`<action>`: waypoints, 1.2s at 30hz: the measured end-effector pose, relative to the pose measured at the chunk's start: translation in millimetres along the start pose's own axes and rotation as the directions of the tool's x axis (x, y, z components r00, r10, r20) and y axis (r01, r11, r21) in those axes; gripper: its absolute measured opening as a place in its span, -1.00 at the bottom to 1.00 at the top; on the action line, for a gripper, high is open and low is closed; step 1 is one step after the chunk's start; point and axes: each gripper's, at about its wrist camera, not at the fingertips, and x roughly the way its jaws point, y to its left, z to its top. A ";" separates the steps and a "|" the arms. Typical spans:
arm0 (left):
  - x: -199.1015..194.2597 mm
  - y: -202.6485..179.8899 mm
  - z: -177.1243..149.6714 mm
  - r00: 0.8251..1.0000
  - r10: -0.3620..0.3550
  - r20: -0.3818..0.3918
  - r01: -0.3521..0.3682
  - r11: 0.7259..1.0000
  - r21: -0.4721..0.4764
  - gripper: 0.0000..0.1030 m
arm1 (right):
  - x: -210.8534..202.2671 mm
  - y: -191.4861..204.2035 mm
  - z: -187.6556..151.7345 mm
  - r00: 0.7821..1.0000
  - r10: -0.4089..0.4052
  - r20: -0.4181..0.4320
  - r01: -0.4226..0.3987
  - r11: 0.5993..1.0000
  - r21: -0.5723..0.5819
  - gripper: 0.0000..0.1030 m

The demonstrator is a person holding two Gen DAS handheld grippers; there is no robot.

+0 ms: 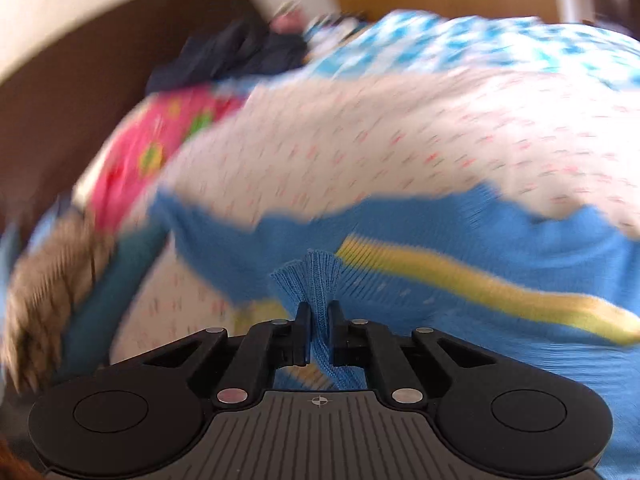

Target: Fold small clothes

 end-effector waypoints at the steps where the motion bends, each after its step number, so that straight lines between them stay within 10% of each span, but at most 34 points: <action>1: -0.1 -0.1 0.2 1.000 -0.002 0.000 0.002 1.000 0.000 0.89 | -12.5 -5.5 5.6 0.998 -0.041 0.055 0.038 0.998 0.040 -0.86; 7: 0.0 -1.5 -0.1 1.000 -0.016 -0.002 0.016 1.000 0.007 0.89 | -42.4 4.3 33.7 0.953 -0.158 0.258 0.151 0.987 0.045 -0.86; 15: -3.8 4.9 1.1 1.000 -0.003 0.015 0.003 1.000 -0.026 0.89 | 52.0 46.6 -17.2 0.997 -0.040 -0.072 0.032 0.994 -0.108 -0.68; 24: -4.0 5.6 1.2 1.000 -0.019 0.013 0.020 0.999 -0.036 0.89 | -14.2 -0.4 -32.5 0.992 -0.122 0.013 0.122 0.992 -0.021 -0.59; 30: -1.0 3.7 0.9 1.000 -0.001 0.006 0.001 1.000 -0.021 0.89 | -26.6 -62.3 -59.2 0.920 -0.387 -0.065 0.391 0.917 0.083 -0.53; 36: 2.9 -4.2 -1.0 1.000 0.023 0.000 -0.023 1.000 0.014 0.89 | -47.0 -70.8 -63.3 0.943 -0.332 -0.011 0.331 0.934 0.135 -0.54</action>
